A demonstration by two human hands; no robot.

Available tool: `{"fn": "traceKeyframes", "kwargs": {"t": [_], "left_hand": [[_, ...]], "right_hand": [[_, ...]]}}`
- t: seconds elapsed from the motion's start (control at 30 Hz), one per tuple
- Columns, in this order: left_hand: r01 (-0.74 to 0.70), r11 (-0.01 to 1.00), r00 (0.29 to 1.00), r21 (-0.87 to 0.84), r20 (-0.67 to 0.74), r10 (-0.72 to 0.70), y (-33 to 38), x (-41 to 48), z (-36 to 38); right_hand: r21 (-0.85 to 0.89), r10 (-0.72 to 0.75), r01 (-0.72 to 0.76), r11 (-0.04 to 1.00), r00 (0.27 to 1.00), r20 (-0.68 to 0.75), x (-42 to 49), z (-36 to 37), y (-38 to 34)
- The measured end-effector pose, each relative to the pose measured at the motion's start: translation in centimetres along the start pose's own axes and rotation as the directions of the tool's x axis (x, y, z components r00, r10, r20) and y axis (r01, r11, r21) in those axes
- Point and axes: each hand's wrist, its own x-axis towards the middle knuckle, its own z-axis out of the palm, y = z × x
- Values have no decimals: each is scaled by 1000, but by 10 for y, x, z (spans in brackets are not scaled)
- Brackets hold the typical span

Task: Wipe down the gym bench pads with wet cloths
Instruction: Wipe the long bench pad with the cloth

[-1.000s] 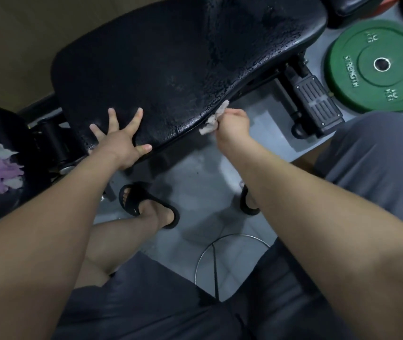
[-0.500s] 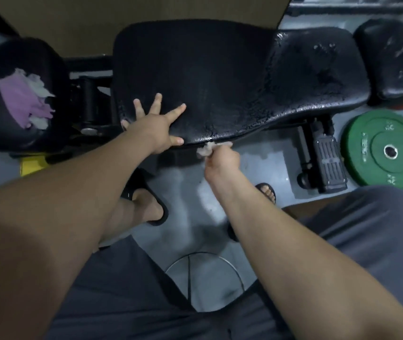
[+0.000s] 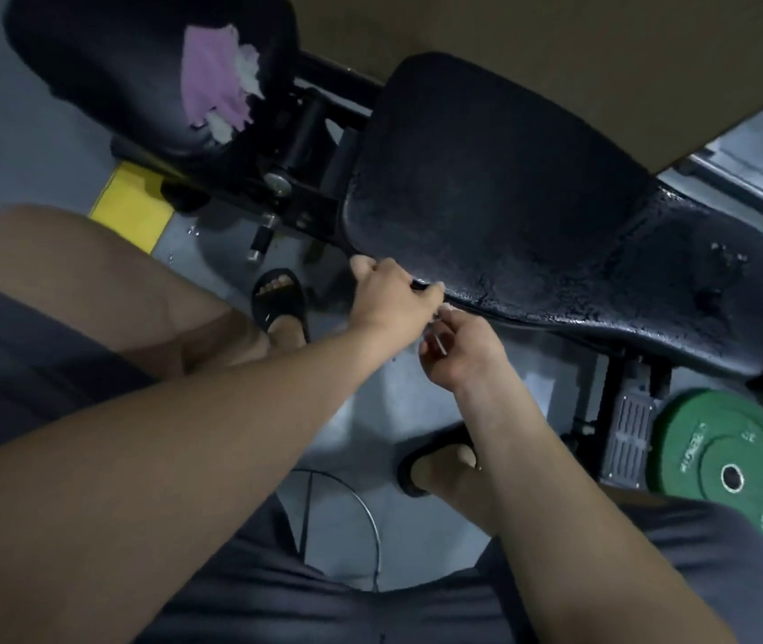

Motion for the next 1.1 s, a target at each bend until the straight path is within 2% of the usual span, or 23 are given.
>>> {"fn": "traceKeyframes", "kwargs": {"t": [0.07,0.13,0.17,0.2,0.27,0.3,0.33,0.37,0.4,0.43,0.47,0.5,0.53,0.57,0.6,0.67,0.7,0.83,0.93,1.03,1.1], "left_hand": [[133,985,991,-106,11,-133,-6,-4,15],[239,947,966,-214,149,-210,-13,-2,28],[255,921,955,-295,227,-192,-16,-1,34],[271,880,946,-390,278,-168,-18,1,40],[328,729,938,-601,298,-177,-16,2,45],[358,649,933,-672,288,-216,-15,3,47],[379,585,925,-717,288,-247,-15,3,50],[403,519,914,-754,309,-261,-15,3,53],[432,451,900,-781,345,-265,-15,5,57],[458,384,887,-802,385,-253,-13,5,59],[479,332,876,-813,418,-240,-10,6,63],[496,279,866,-822,448,-222,-6,5,65],[515,247,855,-821,472,-214,-2,5,68],[531,227,845,-816,492,-208,3,3,70],[543,223,838,-809,504,-209,6,2,72],[550,201,833,-810,514,-206,10,0,68],[545,182,834,-819,507,-215,10,1,62],[460,92,853,-883,410,-323,-1,14,35],[430,108,846,-896,359,-393,5,11,46],[505,133,827,-853,435,-356,19,2,63],[502,150,837,-852,435,-331,18,5,56]], "right_hand": [[-30,5,-5,1000,1000,-8,7,-2,-1],[-48,1,0,999,1000,6,9,-2,-1],[-65,-20,20,998,1000,13,8,-5,-1],[-88,-44,45,995,999,22,4,-9,-2],[-182,-156,159,970,987,31,-3,-20,-7],[-334,-280,277,901,959,40,-6,-28,-12],[-558,-439,402,726,895,73,-5,-37,-17],[-760,-591,476,443,792,152,-4,-44,-23],[-857,-692,495,145,669,270,-2,-50,-30],[-860,-734,502,-86,551,396,0,-52,-38],[-826,-740,506,-249,450,499,2,-51,-45],[-791,-728,495,-358,382,569,5,-48,-52],[-770,-708,475,-426,356,611,7,-44,-57],[-765,-682,456,-455,374,628,12,-41,-62],[-774,-654,436,-459,424,627,16,-38,-65],[-819,-606,422,-388,553,572,23,-35,-70],[-829,-591,430,-359,583,558,25,-35,-72],[-829,-571,428,-360,602,559,25,-34,-75],[-844,-543,406,-351,646,537,24,-29,-77],[-850,-481,421,-317,701,527,25,-27,-86],[-852,-465,426,-305,714,524,26,-28,-89]]}}
